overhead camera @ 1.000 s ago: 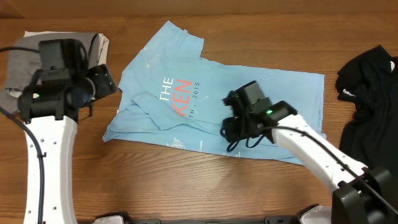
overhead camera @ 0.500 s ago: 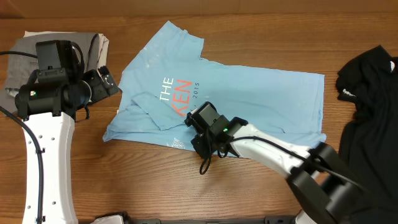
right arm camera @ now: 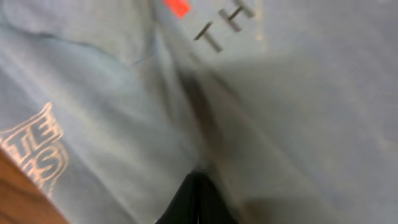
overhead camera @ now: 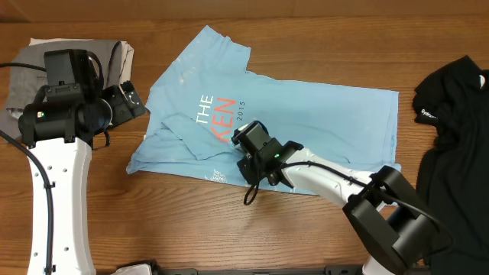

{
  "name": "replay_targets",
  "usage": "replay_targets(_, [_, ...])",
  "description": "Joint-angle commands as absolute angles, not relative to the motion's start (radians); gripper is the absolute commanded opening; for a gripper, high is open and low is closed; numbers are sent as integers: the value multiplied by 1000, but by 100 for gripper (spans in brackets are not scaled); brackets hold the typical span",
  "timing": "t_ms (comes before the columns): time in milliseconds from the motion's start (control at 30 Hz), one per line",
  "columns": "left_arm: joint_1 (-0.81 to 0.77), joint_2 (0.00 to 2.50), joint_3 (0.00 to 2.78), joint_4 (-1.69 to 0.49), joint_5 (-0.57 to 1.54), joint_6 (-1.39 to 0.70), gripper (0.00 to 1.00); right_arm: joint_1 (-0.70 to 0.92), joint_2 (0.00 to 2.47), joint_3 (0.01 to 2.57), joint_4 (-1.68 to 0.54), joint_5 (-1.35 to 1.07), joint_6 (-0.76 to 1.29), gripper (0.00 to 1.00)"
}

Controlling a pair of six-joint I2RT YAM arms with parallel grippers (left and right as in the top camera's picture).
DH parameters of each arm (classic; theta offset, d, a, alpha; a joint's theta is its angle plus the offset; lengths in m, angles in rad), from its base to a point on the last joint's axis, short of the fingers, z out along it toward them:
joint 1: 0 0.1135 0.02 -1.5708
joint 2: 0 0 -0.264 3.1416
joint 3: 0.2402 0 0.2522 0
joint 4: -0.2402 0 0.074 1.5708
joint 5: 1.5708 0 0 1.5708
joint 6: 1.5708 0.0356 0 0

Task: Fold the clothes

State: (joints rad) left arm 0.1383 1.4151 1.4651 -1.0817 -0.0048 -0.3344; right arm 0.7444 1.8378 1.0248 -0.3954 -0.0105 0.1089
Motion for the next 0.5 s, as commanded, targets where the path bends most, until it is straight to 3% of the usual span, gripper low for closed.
replay_targets(0, [143,1419,1468,-1081,-15,-325,100,717,1843,1041,-364,7,131,4])
replay_targets(467, [143,1419,1468,-1081,-15,-325,100,710,1843,1041,-287,189,131,4])
